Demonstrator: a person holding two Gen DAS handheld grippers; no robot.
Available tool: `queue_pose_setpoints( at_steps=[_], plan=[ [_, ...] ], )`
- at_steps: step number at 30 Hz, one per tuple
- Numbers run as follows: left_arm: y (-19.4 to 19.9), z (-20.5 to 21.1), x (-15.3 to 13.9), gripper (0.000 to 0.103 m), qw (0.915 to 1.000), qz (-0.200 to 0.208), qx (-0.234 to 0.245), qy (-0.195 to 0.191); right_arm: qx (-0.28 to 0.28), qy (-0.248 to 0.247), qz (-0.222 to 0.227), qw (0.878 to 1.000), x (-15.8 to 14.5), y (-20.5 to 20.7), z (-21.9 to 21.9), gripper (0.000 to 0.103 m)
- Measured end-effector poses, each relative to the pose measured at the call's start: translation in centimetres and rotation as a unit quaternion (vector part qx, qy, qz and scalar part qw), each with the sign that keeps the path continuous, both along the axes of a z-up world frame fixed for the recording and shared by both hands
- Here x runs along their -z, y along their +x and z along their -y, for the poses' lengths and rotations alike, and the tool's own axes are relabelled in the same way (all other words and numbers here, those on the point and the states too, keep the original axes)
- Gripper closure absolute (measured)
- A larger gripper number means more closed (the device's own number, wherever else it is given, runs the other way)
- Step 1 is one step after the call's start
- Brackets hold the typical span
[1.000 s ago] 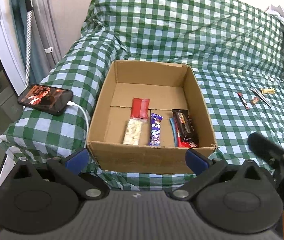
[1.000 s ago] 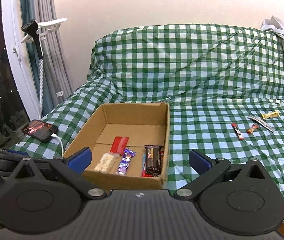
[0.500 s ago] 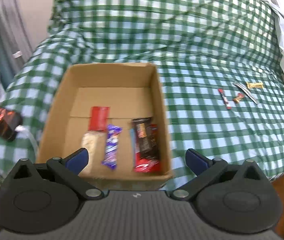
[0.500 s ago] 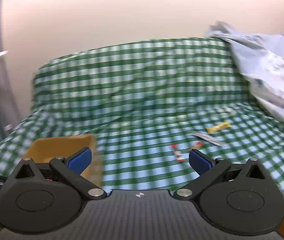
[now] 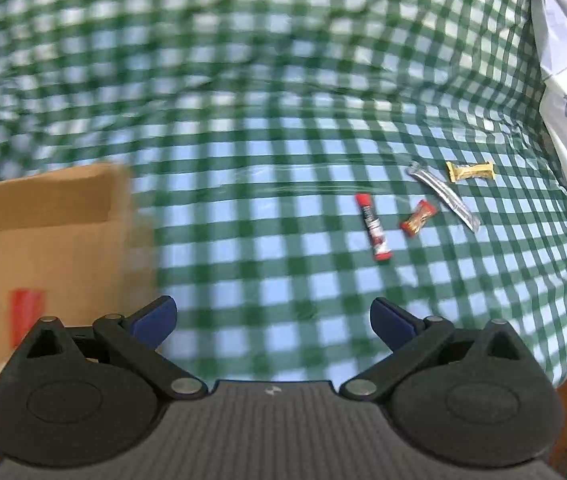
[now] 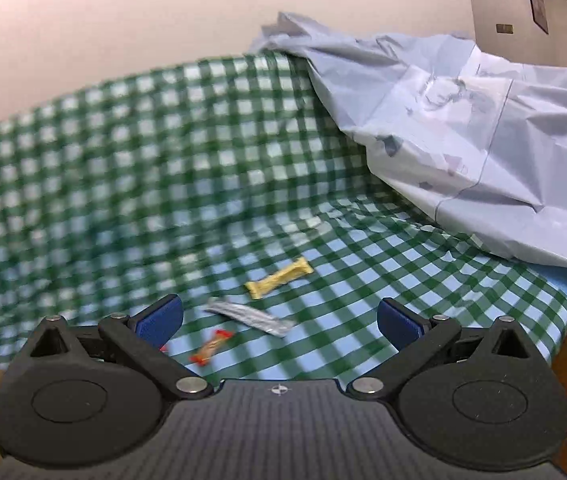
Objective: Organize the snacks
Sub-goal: 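Grasp the red Nescafe coffee stick with the left tool while the right tool grasps the silver stick packet, then lift both held sticks and carry them over the cardboard box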
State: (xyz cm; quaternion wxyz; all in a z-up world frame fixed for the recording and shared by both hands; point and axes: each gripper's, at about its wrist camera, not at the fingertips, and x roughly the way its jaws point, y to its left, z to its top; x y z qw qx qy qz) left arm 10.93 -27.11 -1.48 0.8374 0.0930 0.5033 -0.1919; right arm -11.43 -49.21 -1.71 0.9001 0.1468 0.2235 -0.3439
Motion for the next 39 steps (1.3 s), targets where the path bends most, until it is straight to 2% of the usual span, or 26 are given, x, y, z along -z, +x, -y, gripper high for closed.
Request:
queue_pose_setpoints(
  at_steps=[6,13,18,20,21,23,28,29,30,31,32,33,34,36,39],
  plan=[
    [6.4,9.6,8.6,0.000,0.9974,-0.059,0.029,0.031,-0.017,0.040,-0.051,0.998,8.0,6.4,7.9,0.001],
    [11.2,15.7,15.3,0.000,0.9945,-0.096,0.027,0.033,-0.054,0.034,-0.109,0.992,15.5,15.5,11.6,0.001],
    [13.1,17.9,17.9,0.000,0.9940,-0.086,0.041,0.053,-0.112,0.023,-0.120,0.986,18.7,20.0,11.8,0.001],
    [13.1,18.2,18.2,0.000,0.9947,-0.064,0.047,0.065,-0.135,0.016,-0.134,0.982,19.8,21.3,11.8,0.001],
    [13.0,18.4,18.4,0.000,0.9945,-0.057,0.052,0.072,-0.139,0.020,-0.141,0.980,20.2,21.7,11.9,0.001],
    [12.7,18.6,18.5,0.000,0.9946,-0.044,0.055,0.076,-0.132,0.025,-0.119,0.984,20.3,21.8,12.1,0.000],
    [12.9,18.5,18.5,0.003,0.9953,-0.048,0.046,0.071,-0.131,0.024,-0.116,0.984,20.2,22.1,12.2,0.001],
    [12.9,18.2,18.2,0.013,0.9956,-0.045,0.039,0.073,-0.134,0.023,-0.112,0.984,20.0,21.9,12.1,0.011],
    [12.8,17.8,17.6,0.023,0.9962,-0.040,0.031,0.071,-0.138,0.019,-0.102,0.985,19.7,21.6,12.0,0.034],
    [12.9,17.5,16.9,0.051,0.9967,-0.036,0.025,0.068,-0.146,0.019,-0.097,0.984,19.6,21.5,11.8,0.045],
    [12.9,17.3,16.5,0.088,0.9970,-0.038,0.025,0.062,-0.151,0.019,-0.097,0.984,19.3,21.3,11.7,0.056],
    [13.2,17.0,16.1,0.099,0.9971,-0.049,0.026,0.053,-0.156,0.023,-0.097,0.983,19.1,21.1,11.6,0.066],
    [13.4,16.6,15.9,0.099,0.9972,-0.057,0.021,0.045,-0.158,0.024,-0.096,0.982,19.0,21.0,11.5,0.071],
    [13.4,16.1,15.4,0.099,0.9975,-0.052,0.025,0.041,-0.160,0.028,-0.087,0.983,18.4,20.5,11.1,0.094],
    [12.1,14.7,14.2,0.099,0.9981,-0.040,0.036,0.031,-0.159,0.030,-0.075,0.984,17.2,19.6,10.2,0.096]
  ],
)
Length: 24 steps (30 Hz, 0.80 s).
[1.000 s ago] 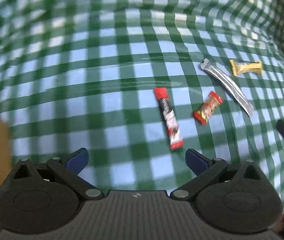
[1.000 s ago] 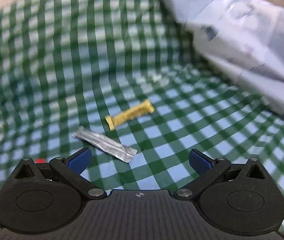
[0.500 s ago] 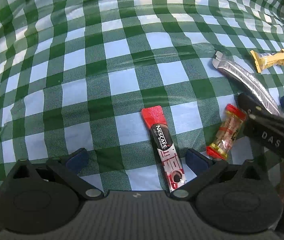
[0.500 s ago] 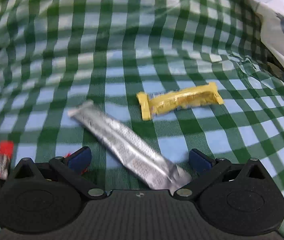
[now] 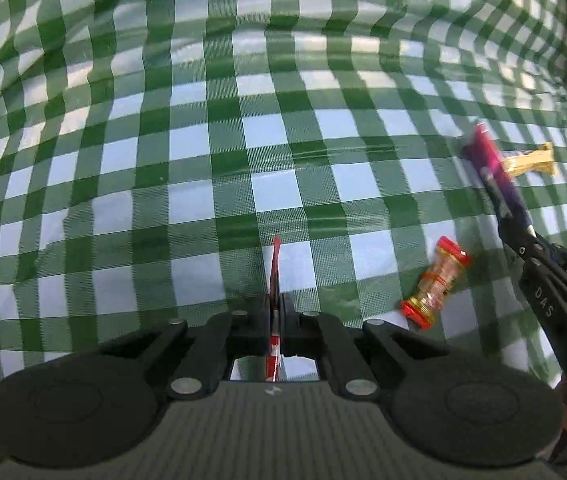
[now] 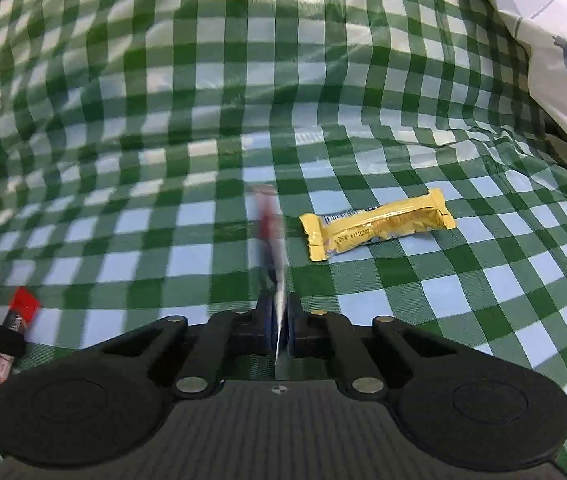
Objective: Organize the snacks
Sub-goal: 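Lift both held sticks and carry them over the cardboard box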
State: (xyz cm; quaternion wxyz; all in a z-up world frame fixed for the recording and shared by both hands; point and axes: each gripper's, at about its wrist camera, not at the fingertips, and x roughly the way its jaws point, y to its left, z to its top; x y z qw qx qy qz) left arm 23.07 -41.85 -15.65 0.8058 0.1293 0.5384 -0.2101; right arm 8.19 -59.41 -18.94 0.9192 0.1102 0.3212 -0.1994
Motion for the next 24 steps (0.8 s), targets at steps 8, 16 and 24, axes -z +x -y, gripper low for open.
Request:
queue_pose_setpoints(
  at_steps=[8,16,24],
  plan=[
    [-4.0,-4.0,-4.2,0.099,0.9996,0.019,0.020,-0.006,0.043,0.051,0.030,0.997,-3.1,-5.3,-2.7,0.097],
    [-10.6,-8.8,-8.9,0.099,0.9966,0.063,0.054,-0.002,0.063,0.066,0.035,0.995,-6.4,-11.8,-10.0,0.097],
    [-16.1,-15.5,-13.1,0.099,0.9952,0.075,0.062,-0.010,0.035,0.055,0.050,0.997,-10.5,-16.0,-18.4,0.098]
  ],
)
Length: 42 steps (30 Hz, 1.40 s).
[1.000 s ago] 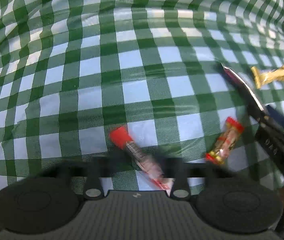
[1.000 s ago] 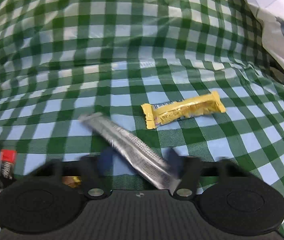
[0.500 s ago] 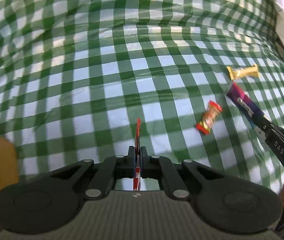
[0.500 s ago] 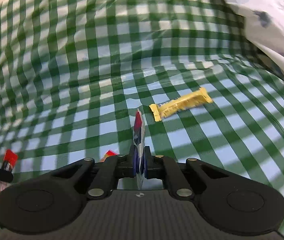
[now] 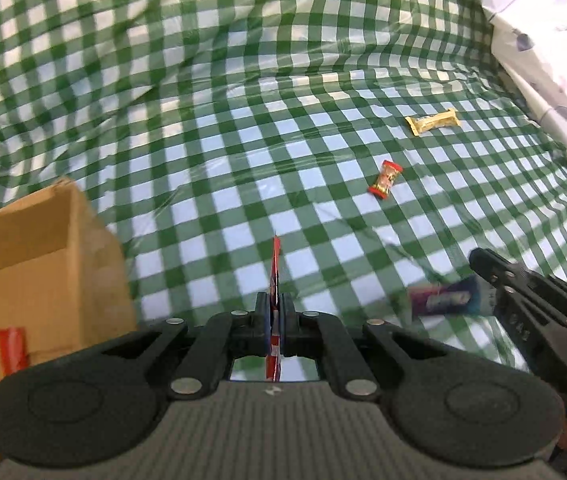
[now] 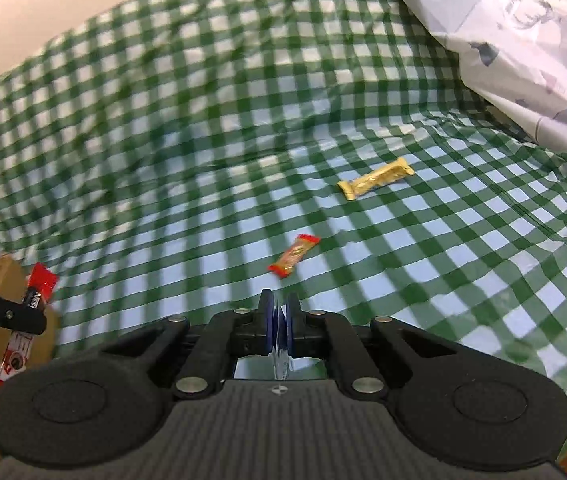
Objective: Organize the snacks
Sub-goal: 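Lift both held sticks and carry them over the cardboard box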
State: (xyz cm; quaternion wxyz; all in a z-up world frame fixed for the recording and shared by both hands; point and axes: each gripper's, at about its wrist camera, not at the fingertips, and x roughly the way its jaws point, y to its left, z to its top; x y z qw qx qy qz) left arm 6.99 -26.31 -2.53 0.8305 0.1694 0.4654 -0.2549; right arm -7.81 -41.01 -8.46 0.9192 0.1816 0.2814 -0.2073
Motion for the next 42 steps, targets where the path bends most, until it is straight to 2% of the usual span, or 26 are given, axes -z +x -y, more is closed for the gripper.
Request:
queue_pose_setpoints(
  at_steps=[5,12,17,28,42],
  plan=[
    [-2.4,-4.9,-2.0,0.099,0.9999,0.004,-0.012,-0.001,-0.027,-0.018,-0.001,0.999,-1.6,-0.3,-3.5,0.098],
    [-4.1,-11.2,-4.1,0.099,0.9993,0.012,-0.033,-0.008,-0.046,-0.027,0.003,0.999,-4.2,-0.8,-7.7,0.099],
    [-5.1,-16.1,-5.4,0.099,0.9978,0.020,-0.061,-0.017,-0.079,-0.052,0.014,0.995,-6.7,-1.5,-11.8,0.099],
    [-8.2,-26.6,-7.2,0.099,0.9925,0.025,-0.113,-0.038,-0.168,-0.074,0.005,0.983,-10.3,-3.6,-22.0,0.099],
    [-13.5,-36.4,-8.3,0.099,0.9826,0.037,-0.164,-0.078,-0.261,-0.116,0.008,0.958,-13.2,-7.1,-32.4,0.099]
  ],
)
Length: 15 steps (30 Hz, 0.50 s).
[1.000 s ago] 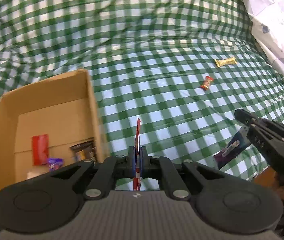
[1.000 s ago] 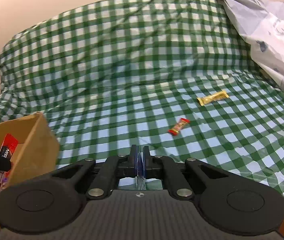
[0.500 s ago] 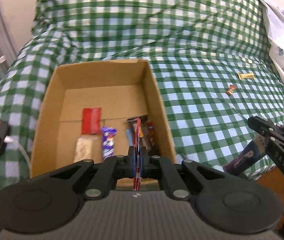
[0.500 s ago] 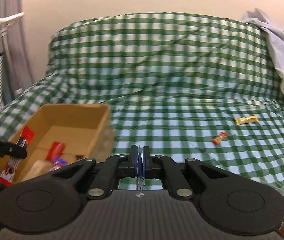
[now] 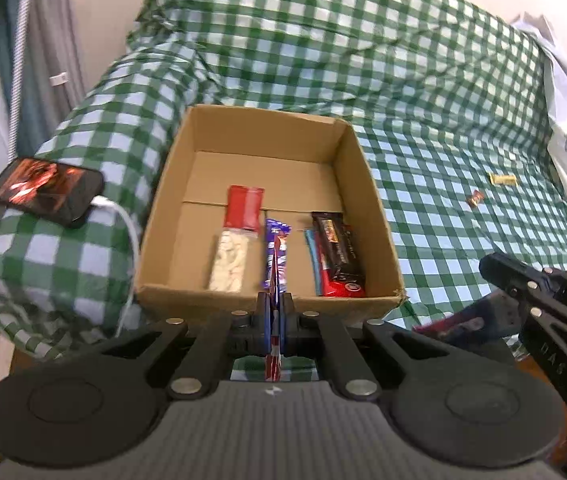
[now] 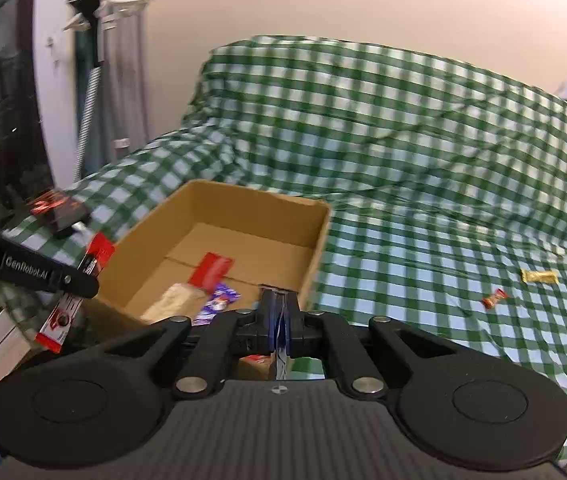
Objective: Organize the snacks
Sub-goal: 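Lift both held sticks and carry them over the cardboard box, then open the right tool over the box while the left tool holds the Nescafe stick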
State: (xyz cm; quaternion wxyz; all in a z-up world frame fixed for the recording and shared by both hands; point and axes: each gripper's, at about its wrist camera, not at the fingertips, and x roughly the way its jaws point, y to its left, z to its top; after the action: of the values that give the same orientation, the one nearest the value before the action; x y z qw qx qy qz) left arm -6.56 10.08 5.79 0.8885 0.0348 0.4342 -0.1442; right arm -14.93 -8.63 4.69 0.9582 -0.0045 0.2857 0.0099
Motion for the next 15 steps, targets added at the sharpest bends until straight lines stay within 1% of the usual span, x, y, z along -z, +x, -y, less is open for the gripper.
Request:
queue_pose_setpoints(
  at_steps=[1,2,6,10,13,15],
  plan=[
    [-0.3,-0.5,-0.1,0.099,1.0000,0.002,-0.003,-0.001,-0.005,-0.002,0.000,1.000,-0.1,-0.1,-0.5,0.099],
    [-0.5,-1.0,-0.3,0.099,1.0000,0.004,-0.005,-0.001,-0.009,-0.003,0.001,1.000,-0.2,-0.3,-0.9,0.102],
    [-0.9,-2.4,-0.9,0.099,0.9999,0.011,-0.012,-0.005,-0.029,-0.010,0.008,1.000,-0.7,-0.8,-2.4,0.103],
    [-0.3,-3.1,-0.9,0.099,0.9997,0.008,-0.019,-0.008,-0.040,-0.016,0.010,0.999,-0.9,0.1,-3.2,0.103],
    [0.8,-3.3,-0.2,0.099,0.9997,0.000,-0.023,-0.007,-0.026,-0.020,0.003,0.999,-0.5,1.5,-2.4,0.103],
    [1.7,-3.1,0.3,0.099,0.9997,-0.008,-0.021,-0.004,-0.002,-0.011,-0.010,1.000,0.1,2.5,-0.9,0.103]
  ],
)
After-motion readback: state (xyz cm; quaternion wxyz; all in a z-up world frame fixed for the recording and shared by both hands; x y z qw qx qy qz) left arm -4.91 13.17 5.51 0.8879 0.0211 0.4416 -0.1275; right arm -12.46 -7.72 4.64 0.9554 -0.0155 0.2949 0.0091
